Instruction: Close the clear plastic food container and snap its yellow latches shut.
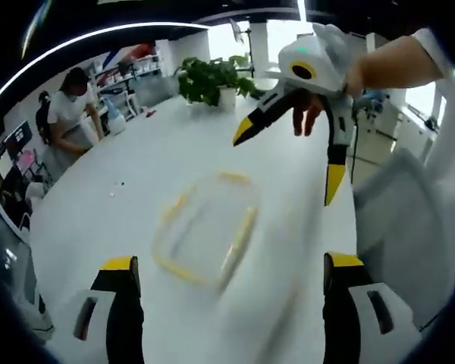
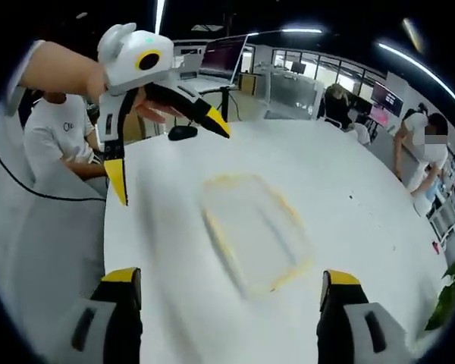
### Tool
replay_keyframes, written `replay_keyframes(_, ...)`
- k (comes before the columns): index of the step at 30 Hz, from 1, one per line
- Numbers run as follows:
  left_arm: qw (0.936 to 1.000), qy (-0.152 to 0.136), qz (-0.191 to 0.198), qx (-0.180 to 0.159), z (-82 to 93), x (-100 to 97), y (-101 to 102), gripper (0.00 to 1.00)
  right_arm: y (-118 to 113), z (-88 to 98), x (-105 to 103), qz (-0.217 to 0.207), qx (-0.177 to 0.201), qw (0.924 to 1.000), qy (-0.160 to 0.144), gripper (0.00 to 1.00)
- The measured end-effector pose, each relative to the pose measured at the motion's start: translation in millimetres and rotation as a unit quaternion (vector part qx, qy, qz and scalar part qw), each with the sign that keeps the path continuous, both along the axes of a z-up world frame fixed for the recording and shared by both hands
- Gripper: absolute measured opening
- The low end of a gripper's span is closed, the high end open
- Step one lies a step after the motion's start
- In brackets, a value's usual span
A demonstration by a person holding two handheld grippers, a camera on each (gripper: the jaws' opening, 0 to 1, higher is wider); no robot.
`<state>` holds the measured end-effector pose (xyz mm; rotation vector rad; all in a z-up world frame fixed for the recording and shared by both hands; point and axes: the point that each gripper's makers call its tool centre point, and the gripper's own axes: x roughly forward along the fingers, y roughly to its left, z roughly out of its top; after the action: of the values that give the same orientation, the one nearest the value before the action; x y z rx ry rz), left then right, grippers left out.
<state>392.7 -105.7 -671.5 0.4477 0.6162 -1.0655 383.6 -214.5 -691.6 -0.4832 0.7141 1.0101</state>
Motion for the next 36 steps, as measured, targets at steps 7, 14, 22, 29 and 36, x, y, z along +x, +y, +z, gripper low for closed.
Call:
replay_keyframes(7,0.9995,-0.001,0.018,-0.024,11.5,-19.6,-0.2,0.99,6.0,12.6,-19.7,-0.015,0.030,0.9994,0.001,0.99)
replay_keyframes(14,0.9989,0.001,0.026,-0.038,14.4,-46.8,0.9,0.99,11.2,13.7,-39.1,-0.027,0.047,0.9985,0.002,0.99)
replay_keyframes(22,0.9956,0.003,0.068,-0.064,16.6,-67.9,15.3,0.99,5.4,14.4,-64.1,-0.046,0.061,0.9971,0.002,0.99)
replay_keyframes(29,0.9930,0.004,0.091,-0.075,13.2,-91.3,29.0,0.99,0.8,7.3,-93.4,-0.065,0.078,0.9948,0.012,0.99)
replay_keyframes(36,0.9901,0.015,0.105,-0.092,12.7,-114.1,28.4,0.98,-0.1,6.7,-116.0,-0.078,0.093,0.9925,0.019,0.99)
